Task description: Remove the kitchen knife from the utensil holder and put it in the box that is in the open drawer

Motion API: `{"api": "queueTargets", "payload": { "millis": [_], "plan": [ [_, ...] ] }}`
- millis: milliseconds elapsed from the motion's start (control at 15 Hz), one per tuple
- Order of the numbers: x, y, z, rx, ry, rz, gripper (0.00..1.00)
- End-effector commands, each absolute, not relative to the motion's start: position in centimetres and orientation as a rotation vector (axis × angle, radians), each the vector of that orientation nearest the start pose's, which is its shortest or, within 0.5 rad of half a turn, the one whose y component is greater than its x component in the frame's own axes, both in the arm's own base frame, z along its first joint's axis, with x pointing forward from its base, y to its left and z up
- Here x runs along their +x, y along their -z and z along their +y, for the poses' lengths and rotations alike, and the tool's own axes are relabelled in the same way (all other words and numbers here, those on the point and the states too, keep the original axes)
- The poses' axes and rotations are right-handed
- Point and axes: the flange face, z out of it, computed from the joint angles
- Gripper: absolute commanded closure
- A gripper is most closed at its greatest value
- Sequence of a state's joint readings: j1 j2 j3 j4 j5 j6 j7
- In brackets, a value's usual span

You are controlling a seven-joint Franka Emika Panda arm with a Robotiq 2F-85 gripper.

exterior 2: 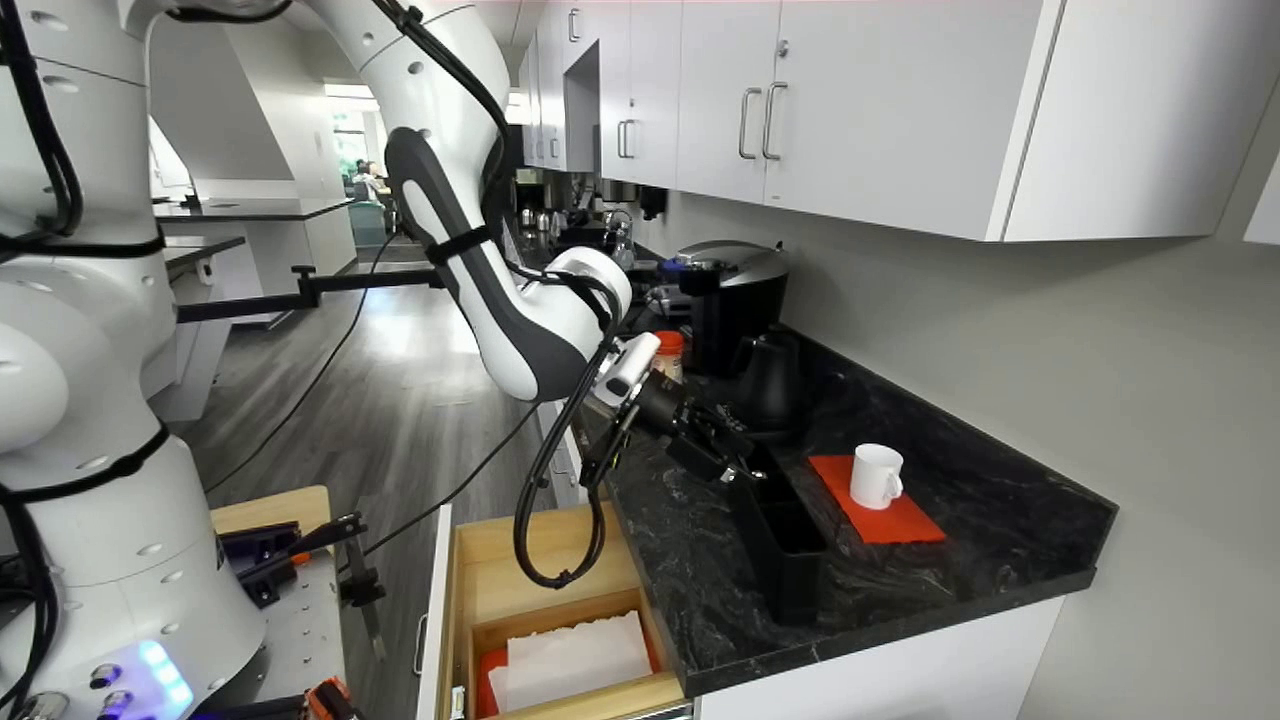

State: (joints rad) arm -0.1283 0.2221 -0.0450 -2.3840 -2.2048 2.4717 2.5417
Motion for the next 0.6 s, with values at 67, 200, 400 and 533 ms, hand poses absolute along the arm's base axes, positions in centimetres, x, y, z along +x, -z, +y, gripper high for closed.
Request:
{"api": "queueTargets", "payload": {
  "millis": [67, 200, 400, 533],
  "plan": [
    [47.4, -21.4, -9.5, -2.909, 1.735, 1.017, 0.0],
    [48.3, -23.0, -9.1, -2.91, 1.742, 1.018, 0.0],
    [48.9, -23.6, -8.9, -2.881, 1.741, 1.048, 0.26],
    [49.0, -23.5, -9.0, -2.872, 1.732, 1.071, 0.3]
  ]
}}
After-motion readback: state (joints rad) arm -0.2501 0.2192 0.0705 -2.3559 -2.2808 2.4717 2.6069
